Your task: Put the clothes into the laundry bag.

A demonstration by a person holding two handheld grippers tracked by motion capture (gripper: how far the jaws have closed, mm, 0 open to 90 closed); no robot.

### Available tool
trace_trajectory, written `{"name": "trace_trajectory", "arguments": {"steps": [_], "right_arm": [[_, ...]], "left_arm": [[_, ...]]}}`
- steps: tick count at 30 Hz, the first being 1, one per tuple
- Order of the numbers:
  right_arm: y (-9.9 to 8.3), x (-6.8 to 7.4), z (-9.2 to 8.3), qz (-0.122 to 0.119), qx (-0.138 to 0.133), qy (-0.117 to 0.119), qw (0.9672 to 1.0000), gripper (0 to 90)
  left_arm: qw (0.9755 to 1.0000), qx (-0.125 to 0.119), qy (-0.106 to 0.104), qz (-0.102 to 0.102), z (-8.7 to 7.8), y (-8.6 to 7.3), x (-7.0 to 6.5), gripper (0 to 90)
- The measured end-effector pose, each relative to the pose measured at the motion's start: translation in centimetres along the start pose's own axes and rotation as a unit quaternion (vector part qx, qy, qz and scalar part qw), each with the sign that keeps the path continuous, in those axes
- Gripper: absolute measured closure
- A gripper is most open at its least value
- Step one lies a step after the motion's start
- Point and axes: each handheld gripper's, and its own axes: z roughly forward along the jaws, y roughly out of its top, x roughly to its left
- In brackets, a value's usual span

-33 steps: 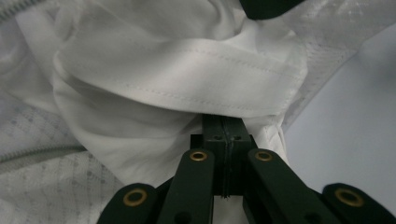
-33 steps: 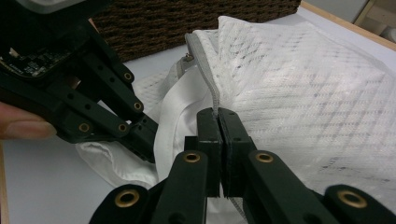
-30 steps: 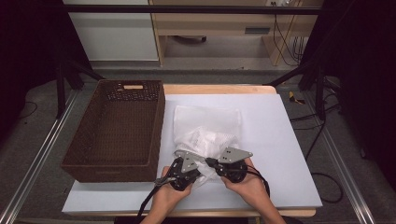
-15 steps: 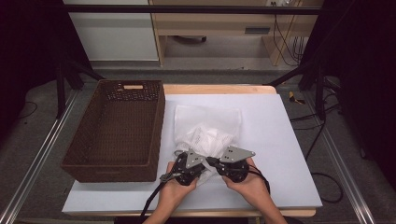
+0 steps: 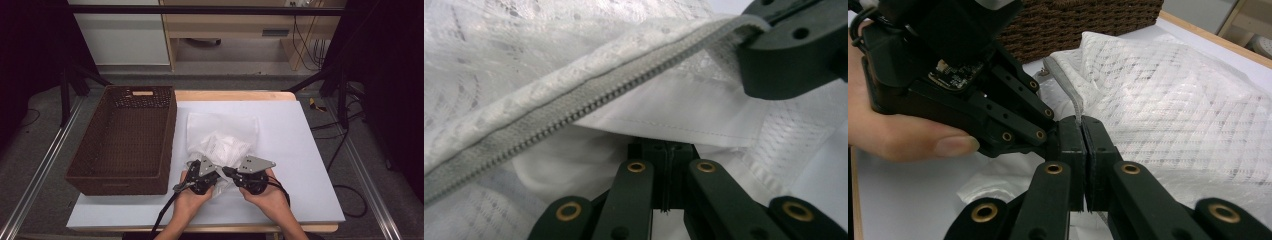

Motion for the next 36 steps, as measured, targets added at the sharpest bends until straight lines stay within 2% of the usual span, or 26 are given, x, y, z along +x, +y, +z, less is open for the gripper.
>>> {"name": "trace_trajectory", "arguments": {"steps": [4, 16, 25, 36], "right_arm": [[0.0, -0.1, -0.1, 0.001, -0.001, -0.001, 1.0000, 89.0], [-0.1, -0.5, -0.5, 0.009, -0.005, -0.005, 0.9999, 89.0], [-0.1, -0.8, -0.7, 0.016, -0.008, -0.006, 0.9998, 89.0], [-0.2, -1.0, -1.0, 0.018, -0.010, -0.008, 0.9998, 89.0]], "left_arm": [[1.0000, -0.006, 0.000, -0.006, 0.6, 0.2, 0.1, 90.0], [0.9994, -0.027, 0.017, -0.016, 1.8, 0.8, 0.9, 90.0], [0.9987, -0.039, 0.028, -0.020, 2.7, 1.0, 1.0, 90.0], [0.9986, -0.035, 0.037, -0.014, 3.4, 1.4, 1.1, 90.0]]}}
